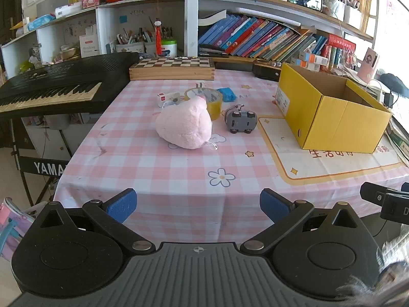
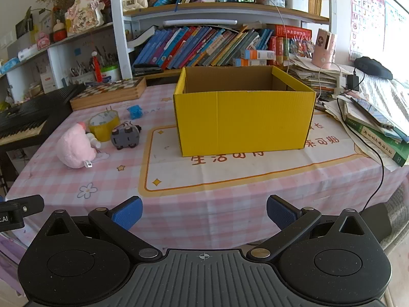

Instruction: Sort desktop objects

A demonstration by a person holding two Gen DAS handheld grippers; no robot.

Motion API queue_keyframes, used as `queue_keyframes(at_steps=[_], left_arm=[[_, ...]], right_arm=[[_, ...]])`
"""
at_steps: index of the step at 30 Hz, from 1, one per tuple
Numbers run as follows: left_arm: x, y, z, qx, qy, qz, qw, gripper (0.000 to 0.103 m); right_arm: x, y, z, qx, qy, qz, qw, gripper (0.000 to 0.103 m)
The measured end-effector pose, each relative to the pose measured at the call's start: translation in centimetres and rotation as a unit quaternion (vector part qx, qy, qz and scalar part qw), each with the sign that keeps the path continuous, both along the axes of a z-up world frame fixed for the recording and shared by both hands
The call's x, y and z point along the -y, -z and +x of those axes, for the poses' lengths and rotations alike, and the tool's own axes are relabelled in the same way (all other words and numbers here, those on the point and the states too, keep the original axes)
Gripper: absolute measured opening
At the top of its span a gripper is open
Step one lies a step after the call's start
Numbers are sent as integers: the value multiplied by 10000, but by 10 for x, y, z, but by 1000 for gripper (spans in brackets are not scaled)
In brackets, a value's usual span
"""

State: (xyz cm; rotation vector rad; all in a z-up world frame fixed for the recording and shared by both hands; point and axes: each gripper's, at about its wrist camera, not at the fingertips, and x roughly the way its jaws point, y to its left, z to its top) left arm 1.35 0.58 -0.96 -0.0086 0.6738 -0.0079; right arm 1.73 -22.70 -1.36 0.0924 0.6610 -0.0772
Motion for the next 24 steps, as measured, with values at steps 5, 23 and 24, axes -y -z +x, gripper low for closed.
queue_keyframes(at_steps=[5,23,24], left_arm=[[0,0,2,-38,14,6,10000,103],[1,0,3,-47,8,11,10000,103],[1,0,3,-48,6,13,10000,103]], right_arm=[[-2,-1,0,-2,-8,-3,10000,103],[-1,0,2,-10,-2,-8,10000,103],[-1,0,2,-12,-2,-6,10000,103]])
